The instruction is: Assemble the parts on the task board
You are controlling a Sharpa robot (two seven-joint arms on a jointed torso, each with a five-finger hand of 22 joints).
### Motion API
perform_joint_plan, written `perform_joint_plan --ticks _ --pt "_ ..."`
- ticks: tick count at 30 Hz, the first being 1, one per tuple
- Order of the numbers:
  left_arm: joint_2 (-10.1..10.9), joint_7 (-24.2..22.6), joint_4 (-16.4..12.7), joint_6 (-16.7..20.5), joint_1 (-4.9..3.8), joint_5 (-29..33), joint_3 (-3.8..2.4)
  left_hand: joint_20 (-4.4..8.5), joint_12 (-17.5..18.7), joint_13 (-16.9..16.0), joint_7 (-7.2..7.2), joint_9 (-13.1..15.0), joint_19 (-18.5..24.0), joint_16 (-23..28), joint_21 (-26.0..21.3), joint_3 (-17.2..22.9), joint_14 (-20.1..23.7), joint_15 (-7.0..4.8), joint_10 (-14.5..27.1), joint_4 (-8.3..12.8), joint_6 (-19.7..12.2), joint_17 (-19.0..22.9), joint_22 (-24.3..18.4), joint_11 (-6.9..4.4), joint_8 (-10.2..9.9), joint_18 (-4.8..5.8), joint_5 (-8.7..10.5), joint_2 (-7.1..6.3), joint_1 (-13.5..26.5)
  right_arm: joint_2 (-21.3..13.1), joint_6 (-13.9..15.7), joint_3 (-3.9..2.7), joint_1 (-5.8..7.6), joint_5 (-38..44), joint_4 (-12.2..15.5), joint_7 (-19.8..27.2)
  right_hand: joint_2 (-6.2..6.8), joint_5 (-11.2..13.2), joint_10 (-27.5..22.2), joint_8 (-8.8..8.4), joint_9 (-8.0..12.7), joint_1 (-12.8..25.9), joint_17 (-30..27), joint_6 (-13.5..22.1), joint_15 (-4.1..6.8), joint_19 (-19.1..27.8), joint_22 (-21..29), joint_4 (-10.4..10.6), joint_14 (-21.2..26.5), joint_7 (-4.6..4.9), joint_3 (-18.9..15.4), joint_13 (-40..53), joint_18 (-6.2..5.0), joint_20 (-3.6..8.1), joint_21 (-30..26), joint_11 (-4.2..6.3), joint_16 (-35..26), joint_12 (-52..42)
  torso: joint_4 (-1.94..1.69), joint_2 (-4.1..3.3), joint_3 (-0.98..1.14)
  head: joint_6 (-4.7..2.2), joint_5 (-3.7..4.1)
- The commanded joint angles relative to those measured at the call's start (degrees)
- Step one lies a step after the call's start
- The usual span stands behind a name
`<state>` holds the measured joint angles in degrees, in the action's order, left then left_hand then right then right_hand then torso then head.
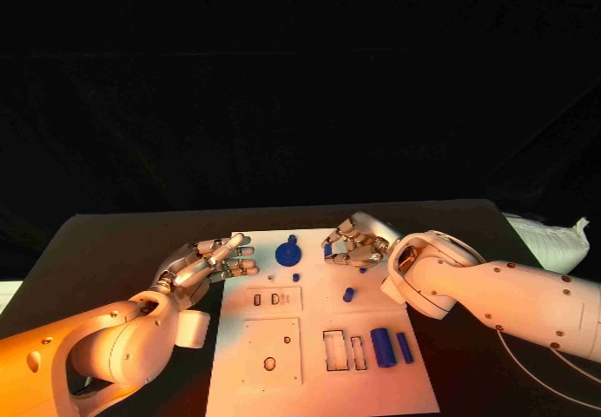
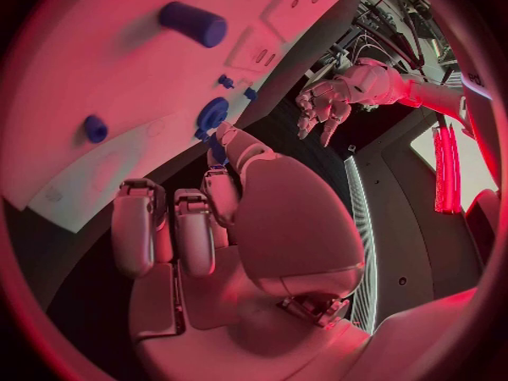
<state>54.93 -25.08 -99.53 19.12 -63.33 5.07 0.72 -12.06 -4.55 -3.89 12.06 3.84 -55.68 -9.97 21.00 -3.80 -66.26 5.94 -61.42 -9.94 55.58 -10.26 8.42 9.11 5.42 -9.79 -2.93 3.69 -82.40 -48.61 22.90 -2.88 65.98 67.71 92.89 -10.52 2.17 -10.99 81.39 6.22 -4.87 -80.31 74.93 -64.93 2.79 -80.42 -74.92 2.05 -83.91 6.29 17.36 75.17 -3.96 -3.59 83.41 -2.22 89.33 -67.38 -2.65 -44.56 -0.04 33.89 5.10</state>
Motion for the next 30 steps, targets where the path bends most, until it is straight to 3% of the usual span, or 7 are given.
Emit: perform_joint_plan --ticks 1,9,14,18,22,26,30 --pt "-0.1 -0.7 0.4 -1.0 -0.01 0.1 -0.03 -0.07 0.2 0.1 0.03 -0.1 -0.3 0.2 0.0 0.1 -0.5 0.01 -0.3 0.3 0.4 -0.1 -0.1 -0.12 -0.2 -0.67 -0.12 -0.03 -0.5 1.9 -2.5 0.26 -0.34 8.5 0.9 -5.9 -1.95 -0.2 0.9 0.61 -2.2 -1.1 13.4 -0.4 -0.05 0.4 0.0 0.0 -5.7 -0.55 0.5 1.1 0.67 -0.07 -0.3 1.26 0.0 0.2 -0.61 0.57 -0.53 0.74 -0.67" --pt "-0.2 -0.9 1.1 -1.1 -0.02 0.3 -0.03 -0.07 0.3 0.1 0.03 -0.1 -0.3 0.2 0.0 0.1 -0.5 0.01 -0.3 0.3 0.4 -0.1 -0.1 -0.12 -0.3 -0.67 -0.13 -0.01 -0.5 7.2 -4.3 0.88 -1.78 13.9 0.0 -8.5 -1.85 -0.2 0.9 0.59 -2.3 -0.7 13.5 -0.5 -0.08 0.3 -0.2 0.1 -5.7 -0.57 0.4 1.1 0.70 -0.11 -0.2 1.25 0.0 0.3 -1.04 1.34 -1.20 1.94 -1.10" --pt "-0.2 -0.9 1.3 -1.1 -0.02 0.4 -0.03 -0.07 0.3 0.1 0.03 -0.1 -0.3 0.2 0.0 0.1 -0.5 0.01 -0.3 0.3 0.4 -0.1 -0.1 -0.12 -0.3 -0.67 -0.13 -0.01 -0.5 9.3 -5.2 1.15 -2.75 15.6 -1.0 -9.5 -1.66 -0.5 0.7 0.50 -2.3 -0.2 13.4 -0.4 -0.10 0.3 -0.1 0.2 -5.7 -0.57 0.4 0.8 0.69 -0.14 -0.3 1.25 0.0 0.8 -1.05 1.52 -1.43 2.38 -1.47" --pt "-0.2 -0.8 1.2 -1.1 -0.02 0.5 -0.03 -0.07 0.3 0.1 0.03 -0.1 -0.3 0.2 0.0 0.1 -0.5 0.01 -0.3 0.3 0.4 -0.1 -0.1 -0.12 -0.3 -0.67 -0.13 -0.01 -0.5 11.1 -6.3 1.35 -3.96 17.5 -2.0 -10.5 -1.52 -0.6 0.6 0.43 -2.4 0.1 13.4 -0.3 -0.10 0.3 -0.1 0.2 -5.7 -0.56 0.4 0.7 0.69 -0.16 -0.3 1.24 0.0 1.1 -1.06 1.66 -1.73 2.80 -1.57" --pt "-0.2 -0.8 0.9 -1.2 -0.02 0.5 -0.03 -0.07 0.3 0.1 0.03 -0.1 -0.3 0.2 0.0 0.1 -0.5 0.01 -0.3 0.3 0.4 -0.1 -0.1 -0.12 -0.3 -0.67 -0.13 -0.01 -0.5 12.3 -6.8 1.46 -4.89 18.3 -2.8 -11.0 -1.33 -0.7 0.6 0.33 -2.4 0.6 13.4 -0.3 -0.12 0.3 -0.1 0.3 -5.7 -0.54 0.3 0.8 0.68 -0.18 -0.3 1.23 0.0 1.0 -1.03 1.67 -1.88 2.85 -1.37" --pt "-0.2 -0.7 0.7 -1.3 -0.02 0.5 -0.03 -0.07 0.3 0.1 0.03 -0.1 -0.3 0.2 0.0 0.1 -0.5 0.01 -0.3 0.3 0.4 -0.1 -0.1 -0.12 -0.3 -0.67 -0.13 -0.01 -0.5 12.8 -7.2 1.55 -5.49 19.1 -3.3 -11.3 -1.25 -0.7 0.6 0.31 -2.4 0.7 13.4 -0.3 -0.12 0.3 -0.1 0.4 -5.7 -0.55 0.2 0.8 0.69 -0.19 -0.3 1.22 0.0 0.9 -1.02 1.65 -1.73 3.03 -1.53" --pt "-0.1 -0.7 0.6 -1.3 -0.02 0.5 -0.03 -0.07 0.3 0.1 0.03 -0.1 -0.3 0.2 0.0 0.1 -0.5 0.01 -0.3 0.3 0.4 -0.1 -0.1 -0.12 -0.3 -0.67 -0.13 -0.01 -0.5 12.8 -7.5 1.60 -5.83 19.8 -3.4 -11.5 -1.25 -0.7 0.6 0.31 -2.4 0.7 13.4 -0.3 -0.12 0.3 -0.1 0.4 -5.7 -0.55 0.2 0.8 0.69 -0.19 -0.3 1.22 0.0 0.9 -1.00 1.62 -1.71 3.07 -1.48"
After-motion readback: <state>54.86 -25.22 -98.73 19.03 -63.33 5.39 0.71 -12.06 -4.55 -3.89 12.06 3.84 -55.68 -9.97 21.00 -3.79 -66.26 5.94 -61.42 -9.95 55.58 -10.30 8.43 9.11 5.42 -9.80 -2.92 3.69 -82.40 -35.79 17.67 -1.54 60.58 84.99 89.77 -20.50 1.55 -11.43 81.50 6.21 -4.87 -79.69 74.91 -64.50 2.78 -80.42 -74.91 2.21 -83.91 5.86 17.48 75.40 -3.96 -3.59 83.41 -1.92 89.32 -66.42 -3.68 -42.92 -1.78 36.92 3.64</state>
